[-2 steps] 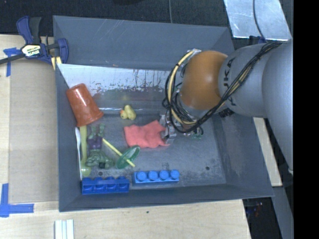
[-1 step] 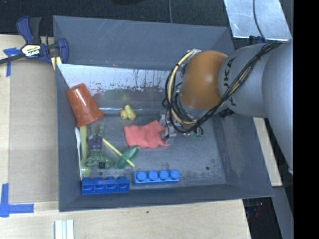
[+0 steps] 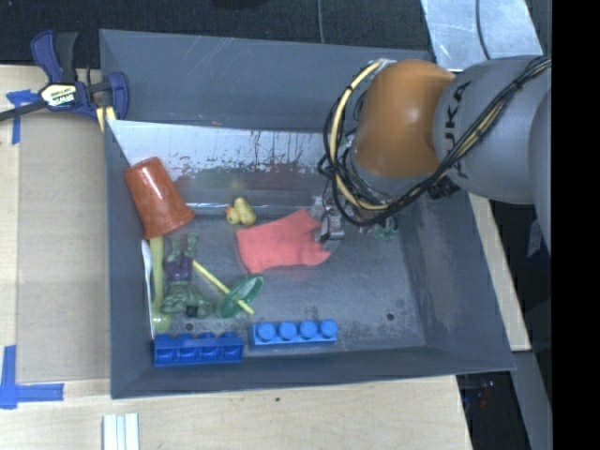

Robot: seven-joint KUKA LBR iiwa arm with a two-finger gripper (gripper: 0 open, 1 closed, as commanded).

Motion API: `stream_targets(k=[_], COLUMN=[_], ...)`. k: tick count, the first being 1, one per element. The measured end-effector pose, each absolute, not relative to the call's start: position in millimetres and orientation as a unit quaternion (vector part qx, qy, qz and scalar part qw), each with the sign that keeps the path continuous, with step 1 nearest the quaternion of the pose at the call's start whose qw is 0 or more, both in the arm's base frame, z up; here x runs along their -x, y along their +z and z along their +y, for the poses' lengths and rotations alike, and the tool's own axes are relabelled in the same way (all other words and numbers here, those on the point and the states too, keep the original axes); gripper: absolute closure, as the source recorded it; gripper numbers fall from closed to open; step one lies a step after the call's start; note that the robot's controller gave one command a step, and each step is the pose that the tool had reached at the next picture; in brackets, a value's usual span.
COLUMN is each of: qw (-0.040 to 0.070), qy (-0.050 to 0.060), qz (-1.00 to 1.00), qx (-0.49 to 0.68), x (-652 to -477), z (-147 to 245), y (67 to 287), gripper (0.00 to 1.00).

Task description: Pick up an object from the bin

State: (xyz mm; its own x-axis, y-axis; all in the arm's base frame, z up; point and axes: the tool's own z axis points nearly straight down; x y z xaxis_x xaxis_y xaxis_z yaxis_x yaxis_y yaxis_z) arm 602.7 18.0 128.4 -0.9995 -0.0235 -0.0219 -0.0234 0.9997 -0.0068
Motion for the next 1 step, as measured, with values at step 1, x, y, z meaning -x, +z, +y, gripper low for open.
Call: stream_targets(k=[1], qw=[0.010], qy=[-0.003], qz=[1.000], qx=[0.021], x=[-584.1], z=[7.0], y=[202.8], gripper=[1.00])
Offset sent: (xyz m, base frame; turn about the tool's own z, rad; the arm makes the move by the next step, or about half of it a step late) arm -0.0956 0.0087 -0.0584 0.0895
